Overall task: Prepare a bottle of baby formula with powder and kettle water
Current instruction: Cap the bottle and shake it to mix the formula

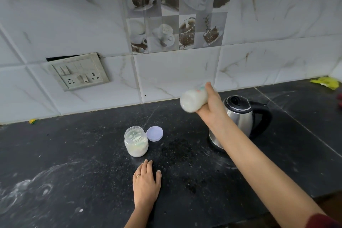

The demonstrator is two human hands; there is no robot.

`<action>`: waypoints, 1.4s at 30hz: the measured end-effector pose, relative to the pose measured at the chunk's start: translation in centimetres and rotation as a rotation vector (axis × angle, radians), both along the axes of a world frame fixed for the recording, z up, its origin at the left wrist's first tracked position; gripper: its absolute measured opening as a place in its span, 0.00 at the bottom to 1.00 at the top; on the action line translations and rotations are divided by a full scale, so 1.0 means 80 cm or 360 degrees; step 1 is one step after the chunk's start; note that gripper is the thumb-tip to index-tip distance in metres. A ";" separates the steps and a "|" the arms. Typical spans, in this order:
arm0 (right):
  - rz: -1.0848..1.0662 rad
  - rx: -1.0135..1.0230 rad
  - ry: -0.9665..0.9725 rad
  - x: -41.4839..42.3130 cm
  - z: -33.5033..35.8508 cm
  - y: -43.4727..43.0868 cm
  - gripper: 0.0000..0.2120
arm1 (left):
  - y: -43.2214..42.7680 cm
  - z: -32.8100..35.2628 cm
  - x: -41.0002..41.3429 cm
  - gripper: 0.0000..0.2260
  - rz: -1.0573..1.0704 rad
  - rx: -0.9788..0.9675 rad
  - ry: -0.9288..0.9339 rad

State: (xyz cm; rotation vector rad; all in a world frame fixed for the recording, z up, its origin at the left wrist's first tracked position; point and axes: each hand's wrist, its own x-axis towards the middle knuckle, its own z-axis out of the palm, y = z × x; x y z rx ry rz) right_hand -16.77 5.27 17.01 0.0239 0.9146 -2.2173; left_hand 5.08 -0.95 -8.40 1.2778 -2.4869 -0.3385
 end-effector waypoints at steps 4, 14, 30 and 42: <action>0.0252 -0.0103 0.0222 0.003 0.005 0.005 0.34 | 0.000 0.002 0.000 0.27 -0.0003 -0.0027 -0.0012; 0.0250 -0.0270 0.0143 0.005 0.000 0.002 0.19 | 0.000 0.003 0.001 0.27 0.0000 -0.0012 0.0003; 0.0340 -0.0477 0.0159 0.019 -0.001 0.002 0.15 | -0.001 0.001 0.002 0.21 -0.0014 -0.0008 0.0008; 0.0179 -0.0553 0.0011 0.006 -0.008 -0.003 0.26 | 0.000 0.000 0.001 0.26 -0.0003 -0.0024 0.0013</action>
